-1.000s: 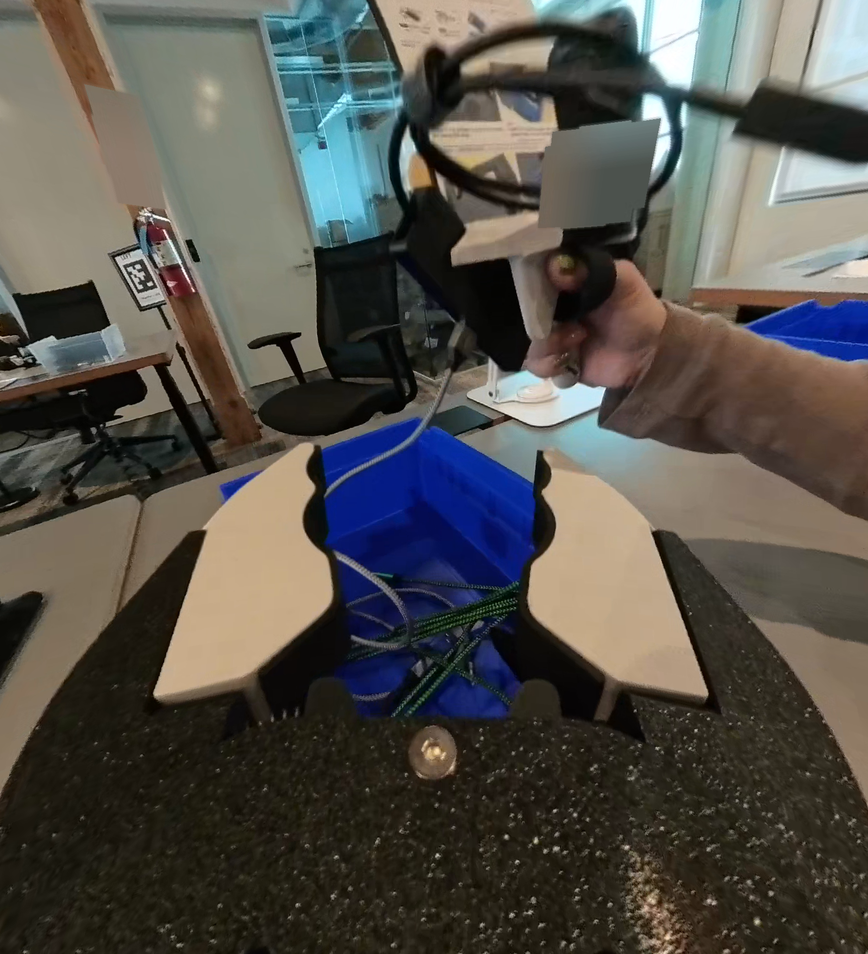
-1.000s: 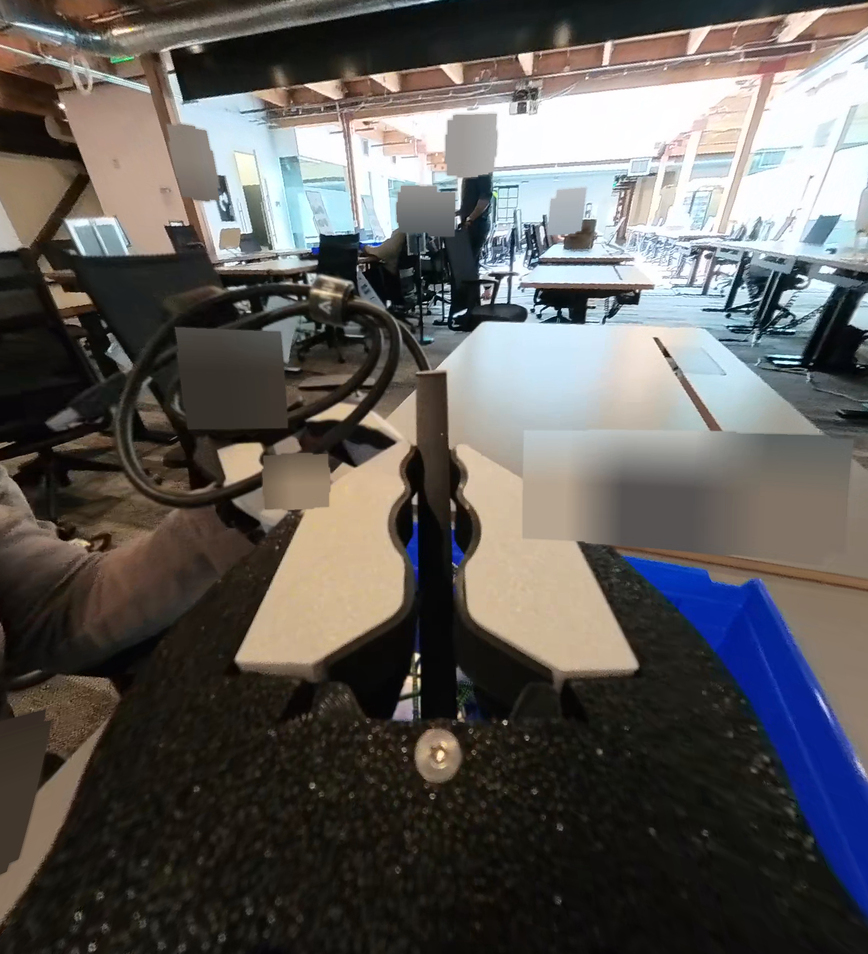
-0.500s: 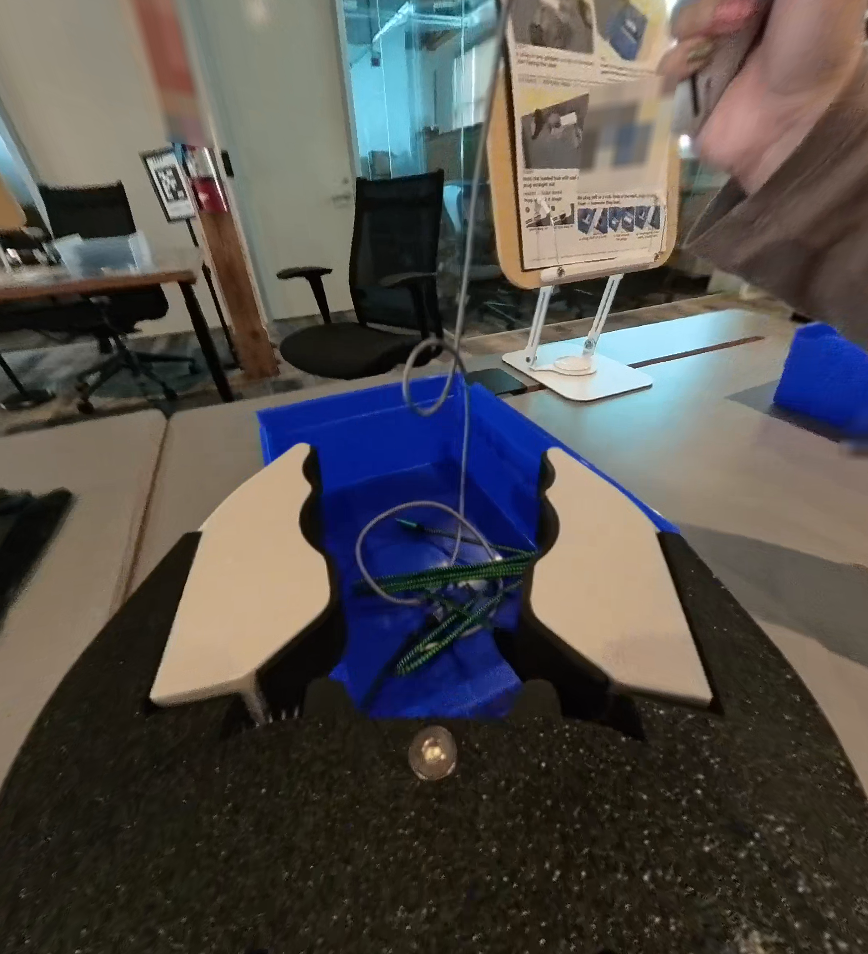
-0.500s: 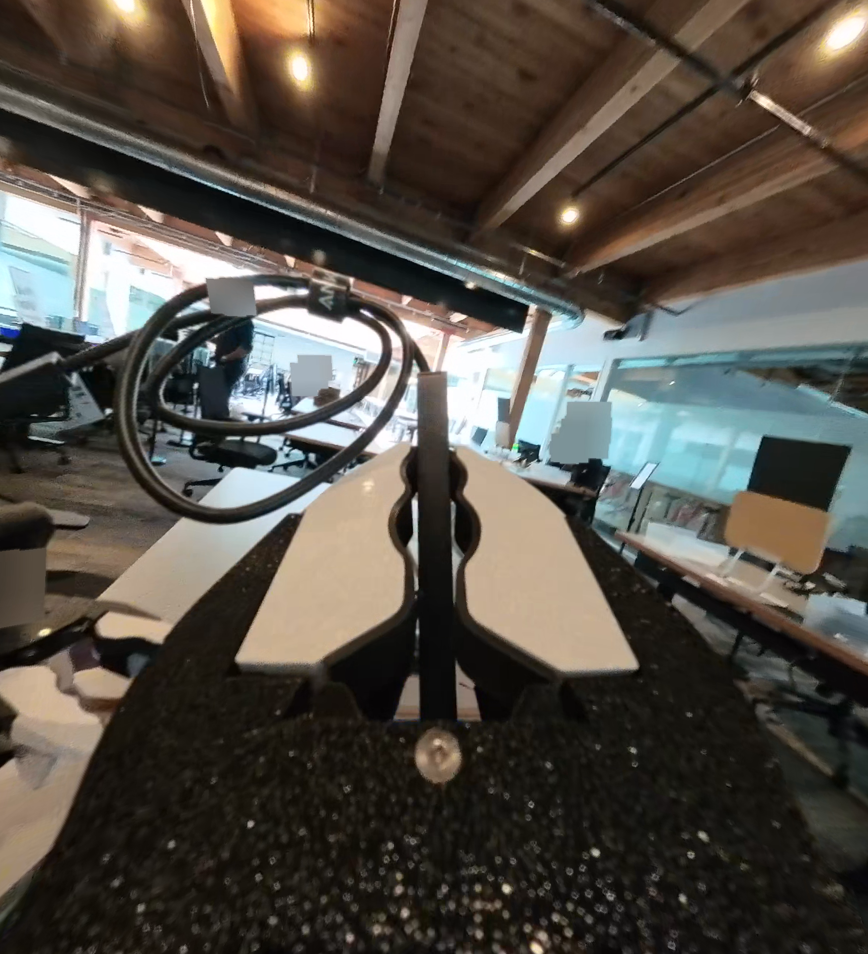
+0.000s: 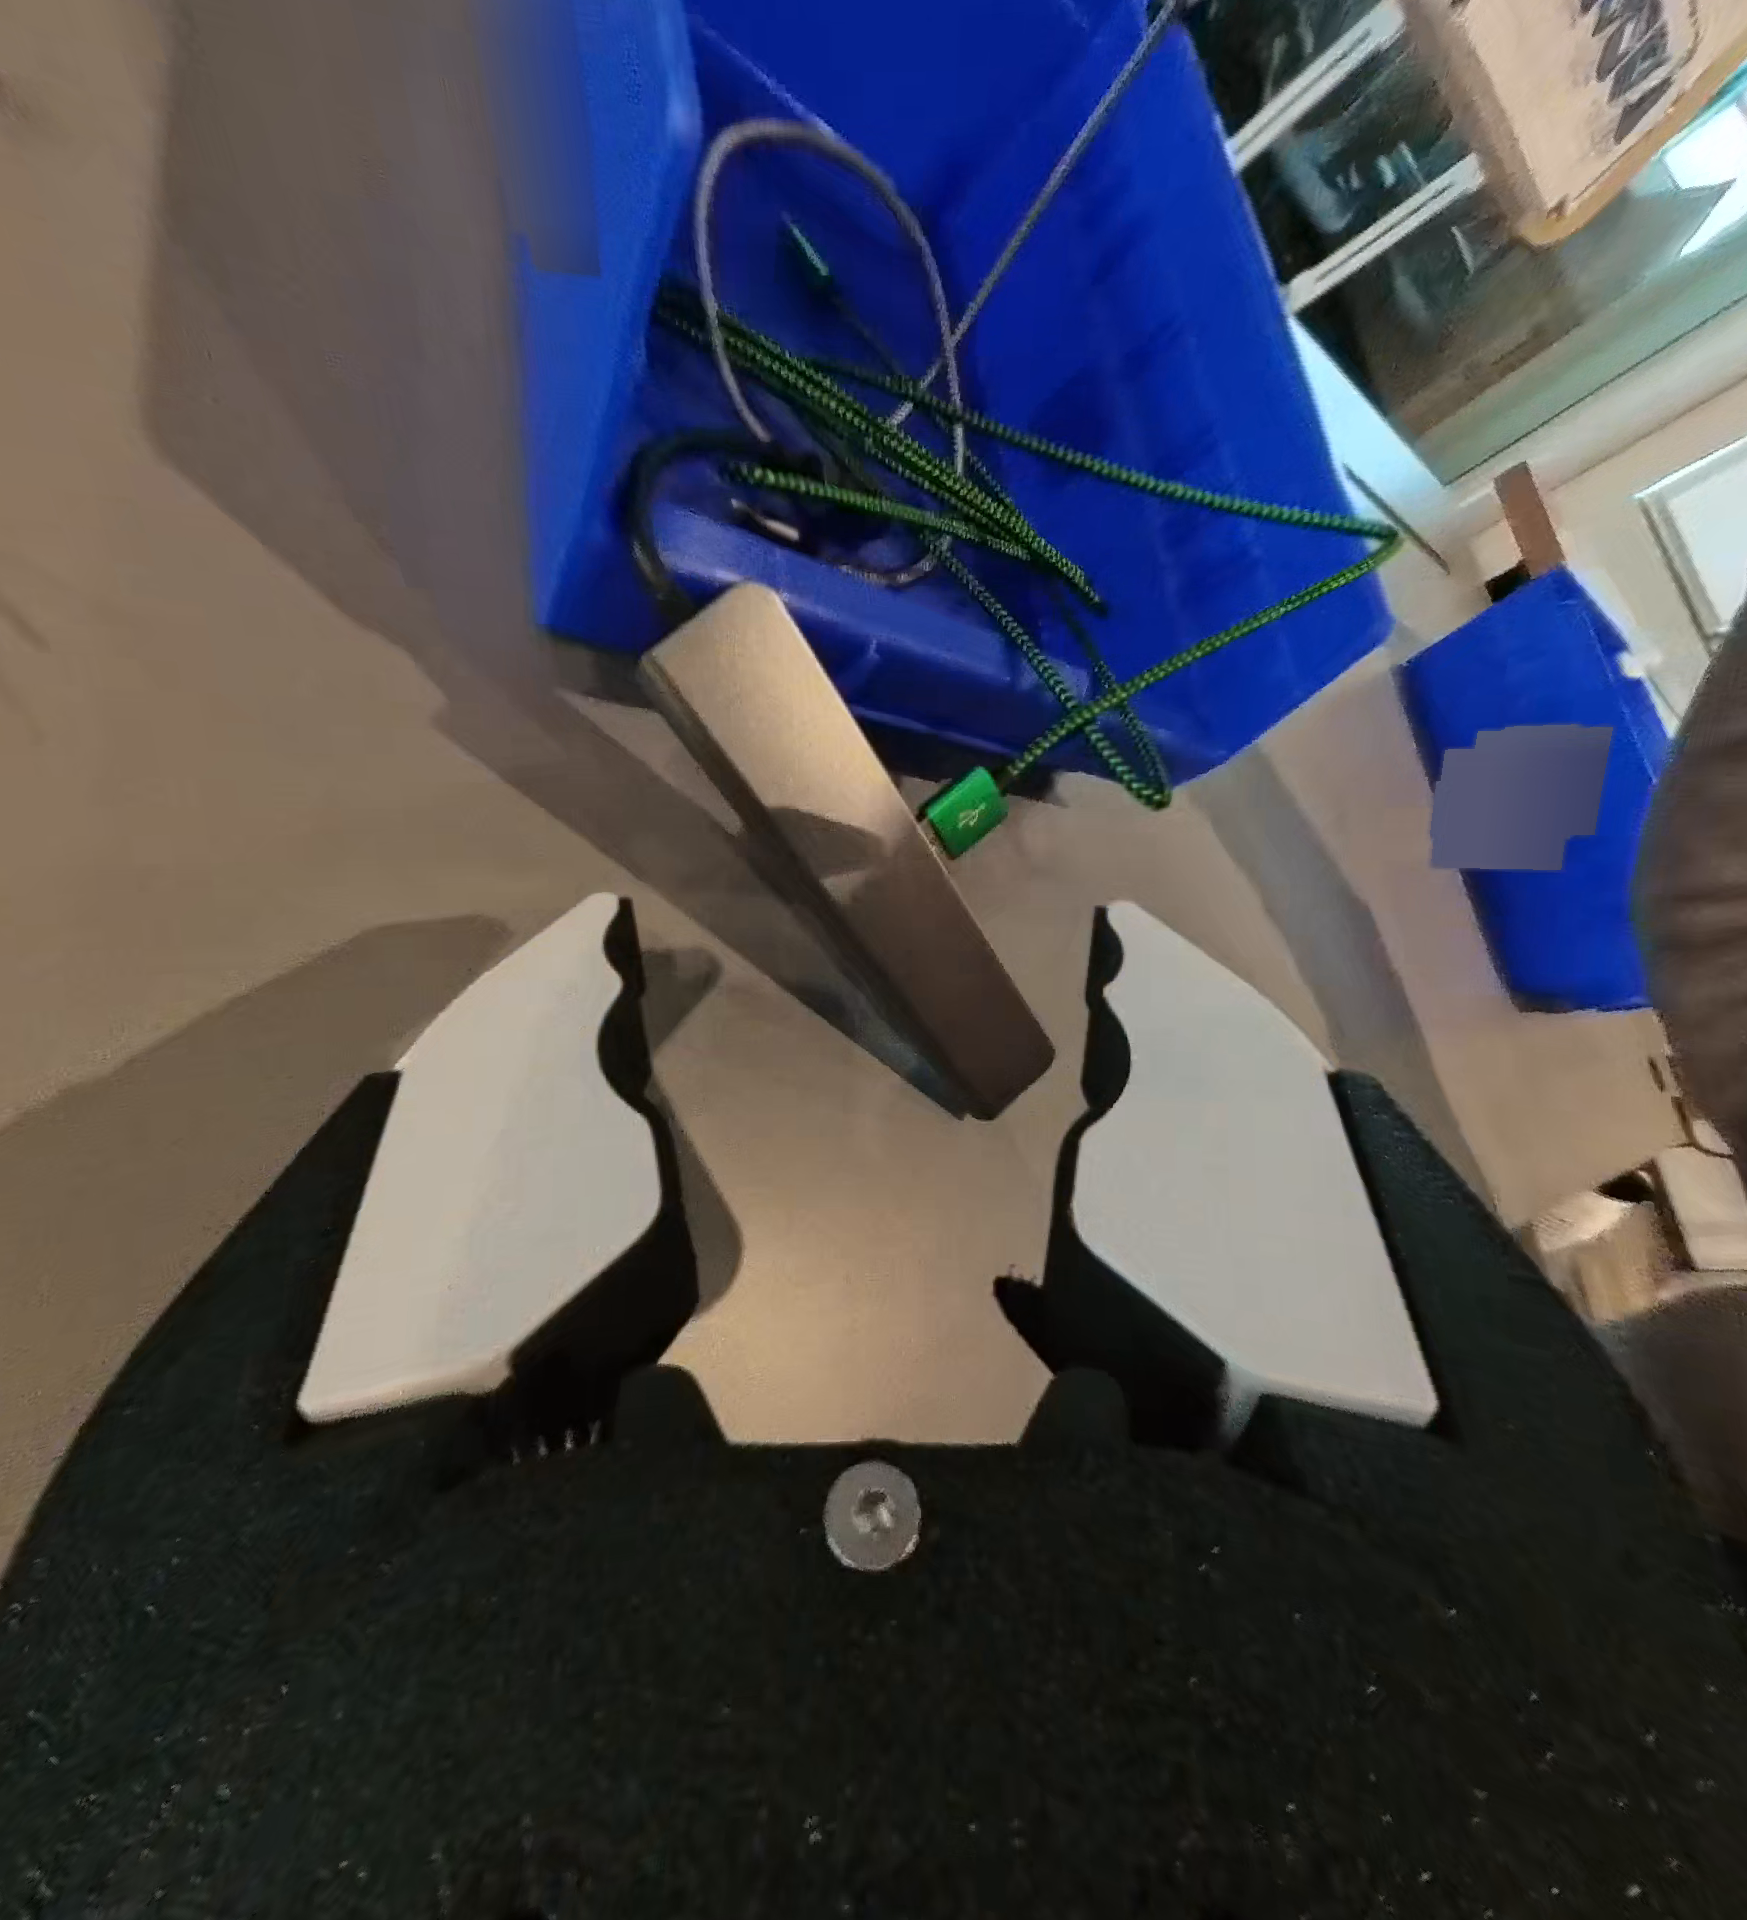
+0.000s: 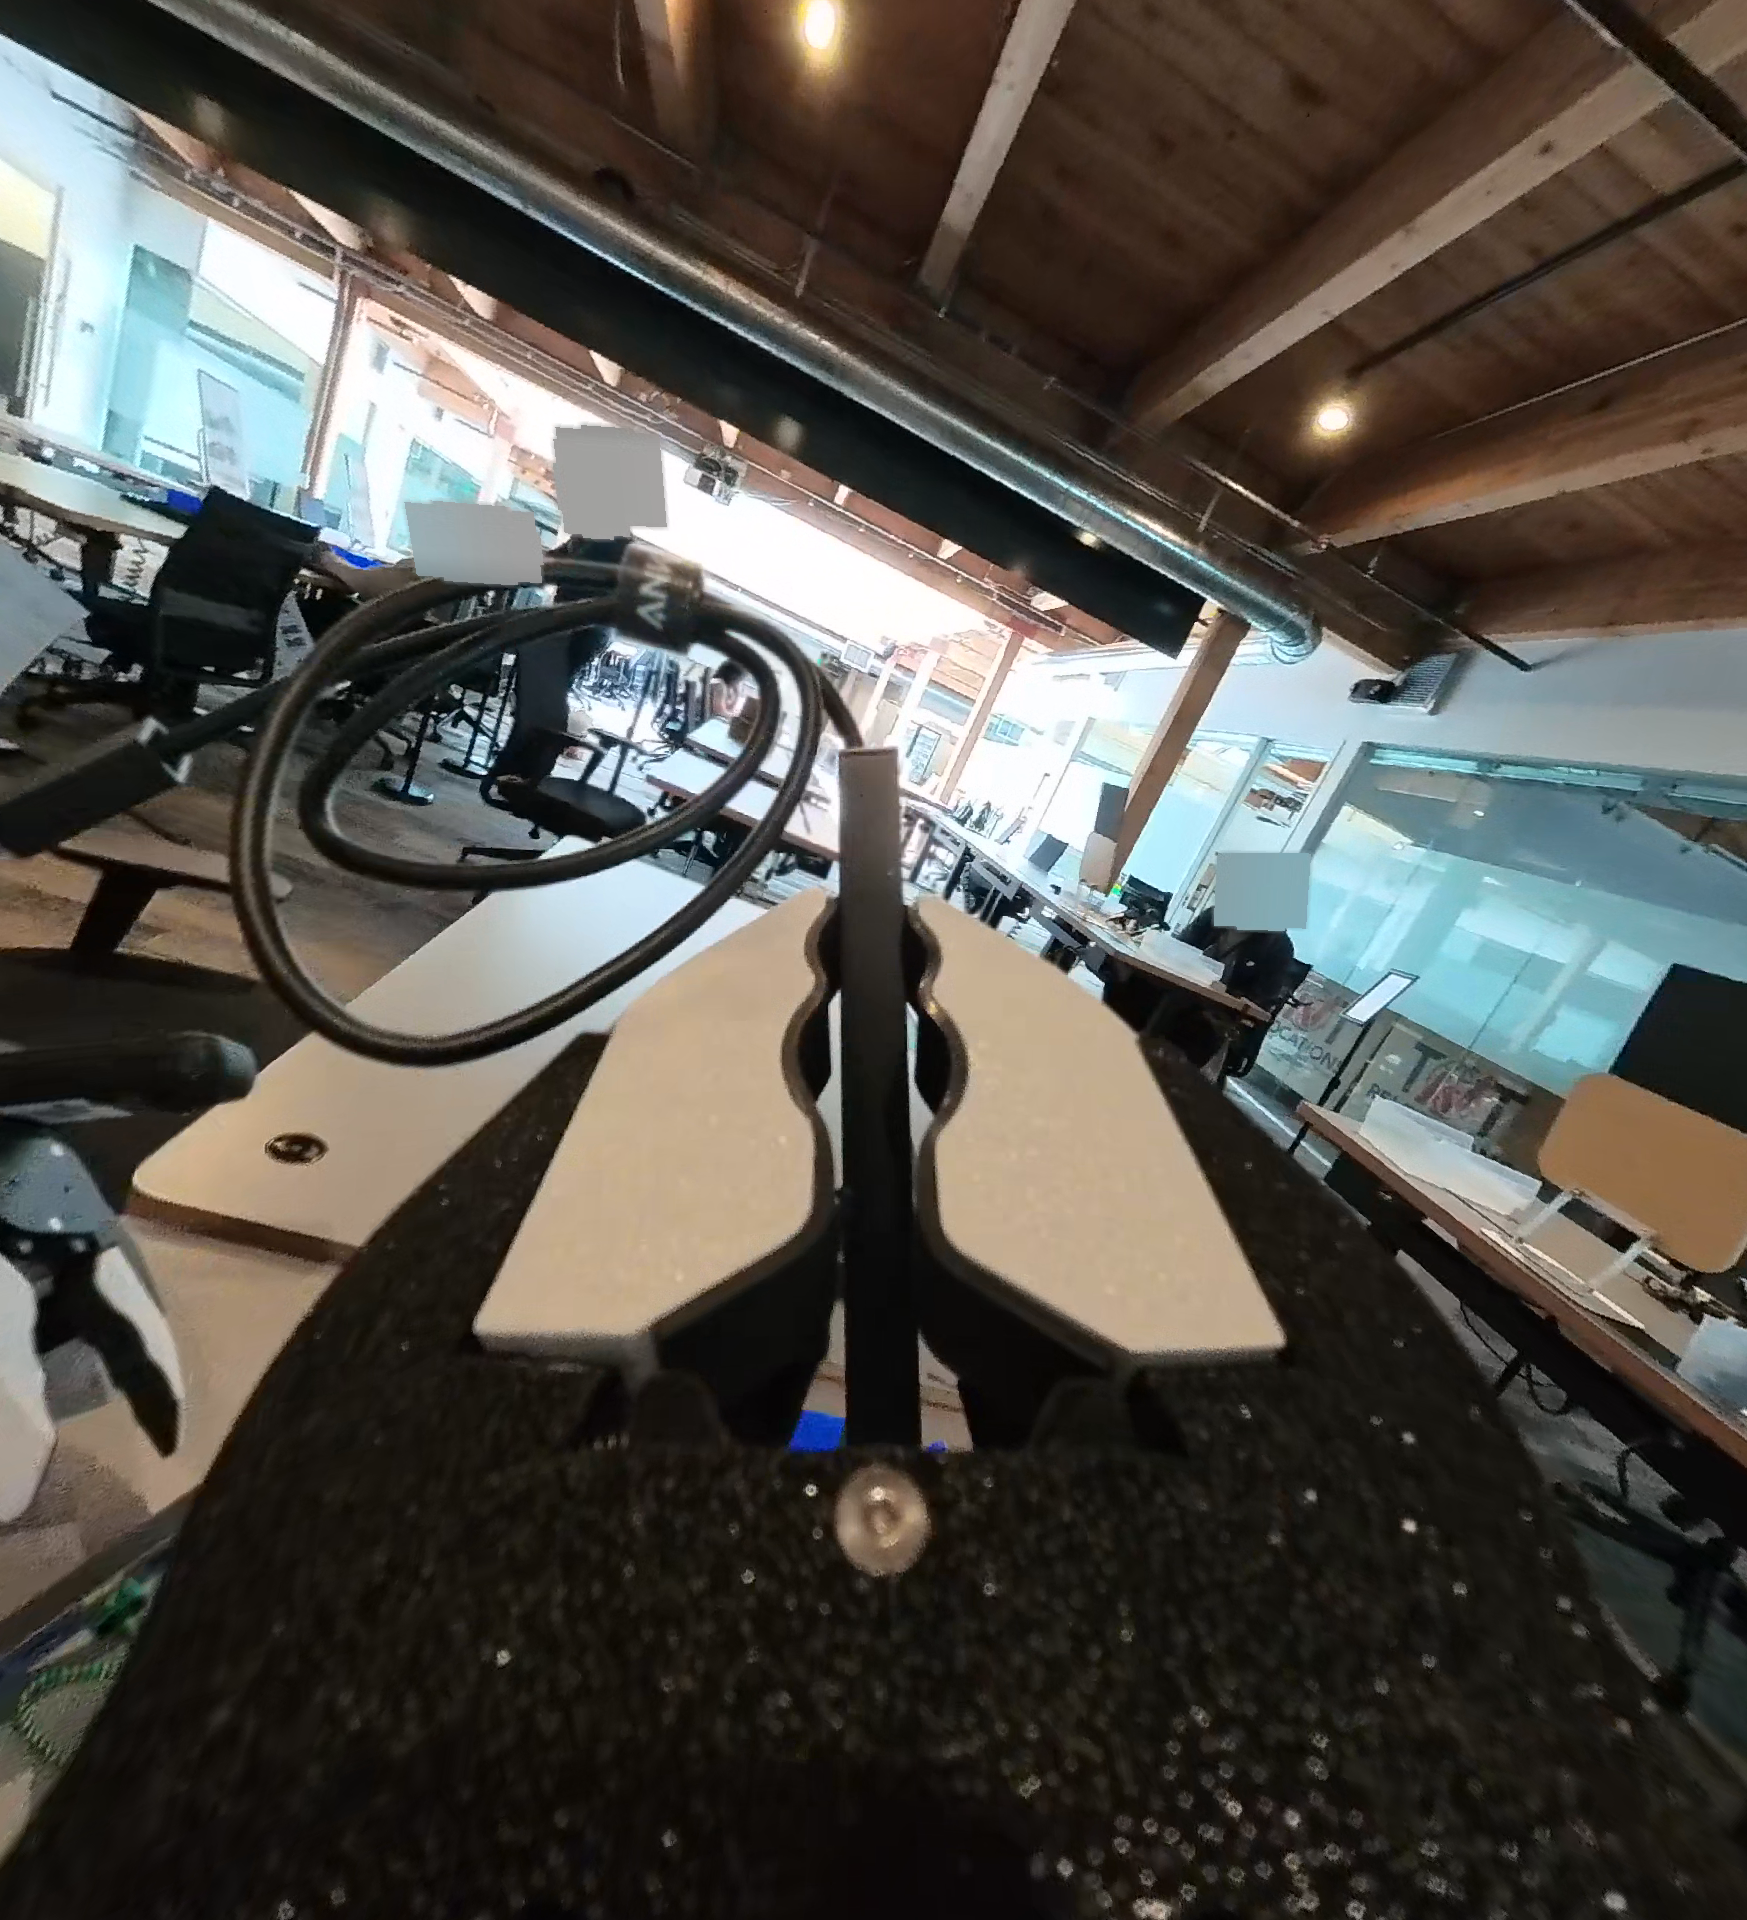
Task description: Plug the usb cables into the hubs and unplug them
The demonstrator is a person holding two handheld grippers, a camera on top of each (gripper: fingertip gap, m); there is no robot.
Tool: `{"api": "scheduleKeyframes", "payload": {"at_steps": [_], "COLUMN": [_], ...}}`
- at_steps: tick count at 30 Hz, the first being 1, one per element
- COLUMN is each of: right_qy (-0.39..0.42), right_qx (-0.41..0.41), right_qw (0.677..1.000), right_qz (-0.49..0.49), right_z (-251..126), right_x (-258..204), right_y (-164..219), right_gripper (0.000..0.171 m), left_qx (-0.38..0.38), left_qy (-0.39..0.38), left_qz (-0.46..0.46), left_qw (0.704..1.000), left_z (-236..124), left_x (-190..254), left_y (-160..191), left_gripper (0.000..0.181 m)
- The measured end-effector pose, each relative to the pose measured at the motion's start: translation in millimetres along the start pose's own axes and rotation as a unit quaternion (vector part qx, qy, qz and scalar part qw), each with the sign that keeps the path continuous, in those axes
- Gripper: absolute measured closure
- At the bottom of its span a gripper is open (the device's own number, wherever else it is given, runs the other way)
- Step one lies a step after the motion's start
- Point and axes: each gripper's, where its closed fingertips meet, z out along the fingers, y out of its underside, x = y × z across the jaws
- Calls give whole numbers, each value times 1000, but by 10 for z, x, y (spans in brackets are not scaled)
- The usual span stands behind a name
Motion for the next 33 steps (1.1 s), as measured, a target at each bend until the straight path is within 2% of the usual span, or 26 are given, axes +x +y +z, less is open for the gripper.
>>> {"api": "scheduleKeyframes", "payload": {"at_steps": [6, 10, 12, 13, 19, 24, 33], "right_qy": [1, 5, -1, -4, -17, -15, -5], "right_qx": [-13, -40, -56, -63, -88, -89, -72], "right_qw": [1000, 998, 996, 995, 985, 983, 987], "right_qz": [-1, 40, 70, 83, 148, 159, 145], "right_z": [-57, -123, -157, -174, -247, -295, -390], "right_x": [-148, -197, -238, -260, -374, -366, -316], "right_y": [217, 512, 678, 758, 1104, 1186, 1104], "right_gripper": [161, 161, 161, 161, 161, 161, 161], "left_qx": [-72, -82, -82, -80, -71, -75, -76], "left_qy": [-53, -56, -40, -32, -2, 11, 8], "left_qz": [7, 1, -7, -12, -17, -16, -12], "left_qw": [996, 995, 996, 996, 997, 997, 997], "left_z": [285, 375, 395, 401, 436, 462, 469], "left_x": [-47, -30, 3, 22, 87, 111, 96], "left_y": [153, 160, 162, 160, 137, 140, 140], "left_gripper": [93, 105, 121, 122, 106, 105, 104]}}
